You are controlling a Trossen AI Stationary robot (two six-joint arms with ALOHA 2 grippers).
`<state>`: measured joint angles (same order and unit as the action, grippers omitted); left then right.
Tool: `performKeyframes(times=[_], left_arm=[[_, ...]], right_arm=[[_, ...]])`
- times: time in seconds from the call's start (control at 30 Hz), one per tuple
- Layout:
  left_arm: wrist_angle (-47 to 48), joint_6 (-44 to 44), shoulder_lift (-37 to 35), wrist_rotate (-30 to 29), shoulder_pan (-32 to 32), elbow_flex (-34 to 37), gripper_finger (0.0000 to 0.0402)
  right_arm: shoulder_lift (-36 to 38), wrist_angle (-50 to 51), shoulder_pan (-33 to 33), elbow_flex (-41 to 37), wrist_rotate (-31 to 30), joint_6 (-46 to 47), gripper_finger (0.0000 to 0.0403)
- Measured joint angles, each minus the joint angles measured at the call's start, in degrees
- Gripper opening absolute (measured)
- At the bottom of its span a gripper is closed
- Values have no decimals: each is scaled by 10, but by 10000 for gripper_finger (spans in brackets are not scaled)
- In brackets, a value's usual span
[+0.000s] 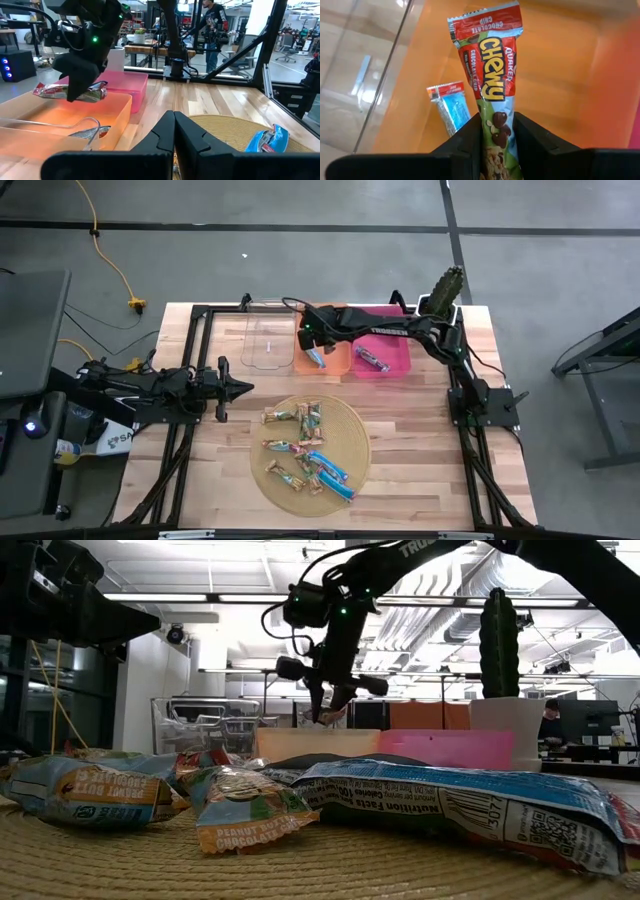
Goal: Pick and place Granola Bars by type
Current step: Put the red granola bar into the orange bin
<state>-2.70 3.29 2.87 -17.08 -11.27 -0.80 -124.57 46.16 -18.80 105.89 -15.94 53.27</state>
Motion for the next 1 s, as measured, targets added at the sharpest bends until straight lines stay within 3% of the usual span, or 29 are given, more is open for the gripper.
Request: performKeyframes(times=[0.3,0.6,1.0], left_arm=[[0,0,0,0,0,0,1],[0,0,0,0,0,0,1],[0,0,0,0,0,0,1]], right_arm=[[1,-98,-9,-80,80,7,87],[1,-109,-15,-83,111,-27,89],[1,-110,-15,-83,129,-67,150]])
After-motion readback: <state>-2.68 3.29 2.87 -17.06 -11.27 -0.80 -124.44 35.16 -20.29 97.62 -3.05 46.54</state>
